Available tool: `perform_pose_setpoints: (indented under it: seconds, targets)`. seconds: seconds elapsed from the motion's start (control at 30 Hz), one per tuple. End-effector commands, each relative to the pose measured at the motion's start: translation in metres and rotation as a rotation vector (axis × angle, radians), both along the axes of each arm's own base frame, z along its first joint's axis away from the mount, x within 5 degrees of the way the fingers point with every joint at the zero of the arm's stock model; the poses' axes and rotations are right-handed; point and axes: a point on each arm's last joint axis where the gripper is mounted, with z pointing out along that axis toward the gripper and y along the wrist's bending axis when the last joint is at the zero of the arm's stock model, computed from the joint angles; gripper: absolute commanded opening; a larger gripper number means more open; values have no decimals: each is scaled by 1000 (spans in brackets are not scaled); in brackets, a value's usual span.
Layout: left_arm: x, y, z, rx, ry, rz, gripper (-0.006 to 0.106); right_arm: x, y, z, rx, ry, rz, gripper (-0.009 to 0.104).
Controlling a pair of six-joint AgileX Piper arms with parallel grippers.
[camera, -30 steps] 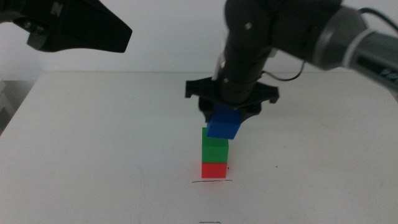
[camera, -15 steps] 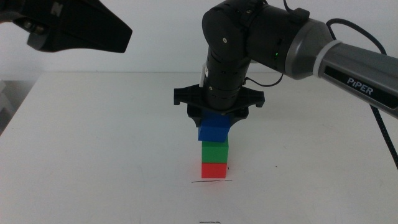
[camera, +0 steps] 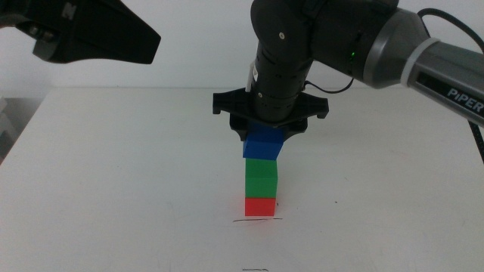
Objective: Stack red cubes first, then green, then blue cubes in a specific spot.
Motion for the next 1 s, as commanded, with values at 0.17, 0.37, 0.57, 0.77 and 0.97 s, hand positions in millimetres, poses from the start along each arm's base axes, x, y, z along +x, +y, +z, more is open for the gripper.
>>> perform_pose_setpoints:
  seconds: [0.17,0.37,0.57,0.77,0.97]
  targets:
    - [-9,-1,11,-43,-37,-18,92,-9,-8,24,-5,-28,-6,-1]
    - [-9,-1,11,-43,-37,-18,92,-6,-4,14,-11,2,-6,-1]
    - [-9,-1,11,-43,-37,-18,92,-8,-4,0,-37,42,-4,-1]
    - [-9,-1,11,-43,-37,-18,92,-7,-5,-2,-49,41,-6,-1]
    - [-9,-1,11,-43,-37,-18,92,-6,-6,-2,-59,30,-3,60]
